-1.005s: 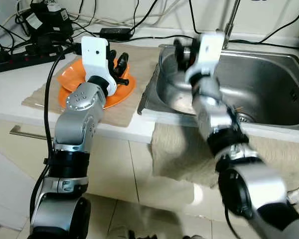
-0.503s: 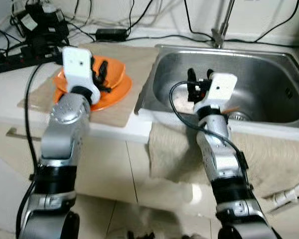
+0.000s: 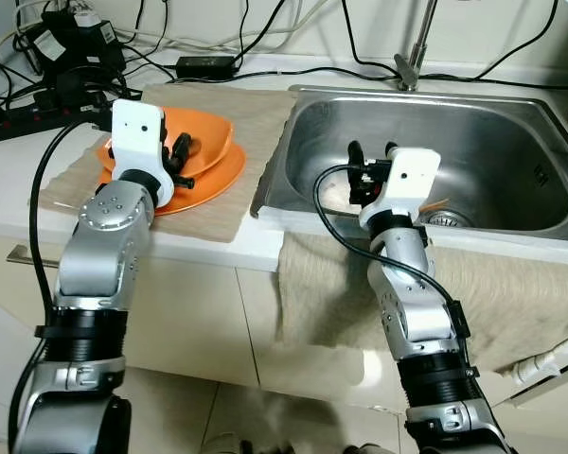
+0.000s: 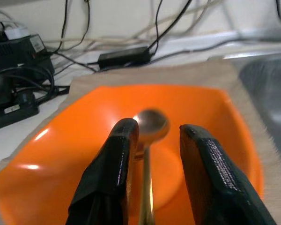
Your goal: Kitchen organization
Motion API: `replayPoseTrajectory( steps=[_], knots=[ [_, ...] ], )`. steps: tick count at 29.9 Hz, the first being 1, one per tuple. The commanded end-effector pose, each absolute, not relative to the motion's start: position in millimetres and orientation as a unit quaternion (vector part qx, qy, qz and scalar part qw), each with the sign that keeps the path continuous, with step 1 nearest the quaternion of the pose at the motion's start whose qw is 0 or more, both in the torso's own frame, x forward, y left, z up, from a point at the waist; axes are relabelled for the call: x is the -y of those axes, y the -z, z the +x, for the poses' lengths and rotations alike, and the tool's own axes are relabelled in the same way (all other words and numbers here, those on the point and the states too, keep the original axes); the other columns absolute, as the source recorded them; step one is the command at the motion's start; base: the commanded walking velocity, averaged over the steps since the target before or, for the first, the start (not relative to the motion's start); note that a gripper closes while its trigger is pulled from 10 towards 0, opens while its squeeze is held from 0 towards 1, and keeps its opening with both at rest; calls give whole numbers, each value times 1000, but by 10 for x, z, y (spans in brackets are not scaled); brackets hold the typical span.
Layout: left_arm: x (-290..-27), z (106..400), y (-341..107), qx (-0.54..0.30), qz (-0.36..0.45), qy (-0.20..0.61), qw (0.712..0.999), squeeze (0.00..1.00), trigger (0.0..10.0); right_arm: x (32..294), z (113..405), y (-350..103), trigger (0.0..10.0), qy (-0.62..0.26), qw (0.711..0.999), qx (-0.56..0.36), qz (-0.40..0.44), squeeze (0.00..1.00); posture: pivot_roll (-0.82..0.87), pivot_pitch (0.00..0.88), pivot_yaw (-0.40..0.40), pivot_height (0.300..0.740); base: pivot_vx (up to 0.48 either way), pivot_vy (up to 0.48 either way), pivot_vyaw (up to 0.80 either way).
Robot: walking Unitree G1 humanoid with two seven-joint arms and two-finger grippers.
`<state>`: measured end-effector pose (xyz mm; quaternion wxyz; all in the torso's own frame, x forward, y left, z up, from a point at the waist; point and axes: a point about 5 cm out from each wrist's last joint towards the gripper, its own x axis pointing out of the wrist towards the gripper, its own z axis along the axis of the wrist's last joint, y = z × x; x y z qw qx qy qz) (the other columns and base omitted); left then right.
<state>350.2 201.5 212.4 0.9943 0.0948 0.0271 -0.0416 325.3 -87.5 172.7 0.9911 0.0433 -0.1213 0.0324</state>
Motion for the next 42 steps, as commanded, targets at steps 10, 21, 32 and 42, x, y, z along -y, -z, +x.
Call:
replayPoseTrajectory(
  steps=[10, 21, 32, 42],
  knots=[
    [-2109, 3664, -2489, 3, 117, 49, 992, 0, 10000, 809, 3221, -1776, 10000, -38, 990, 126, 45, 0, 59, 0, 71, 740, 0, 0, 0],
    [-2185, 3771, -2592, -47, 174, 95, 979, 0, 10000, 782, 3238, -1783, 10000, -44, 990, 125, 46, 0, 75, 2, 68, 740, 0, 0, 0],
    [-2329, 3887, -2504, -156, 170, 149, 962, 0, 10000, 727, 3256, -1774, 10000, -50, 990, 121, 50, 0, 86, 8, 81, 740, 0, 0, 0],
    [-2257, 3936, -2497, -198, 166, 200, 945, 0, 10000, 705, 3263, -1774, 10000, -52, 990, 120, 51, 0, 92, 12, 88, 740, 0, 0, 0]
  ],
)
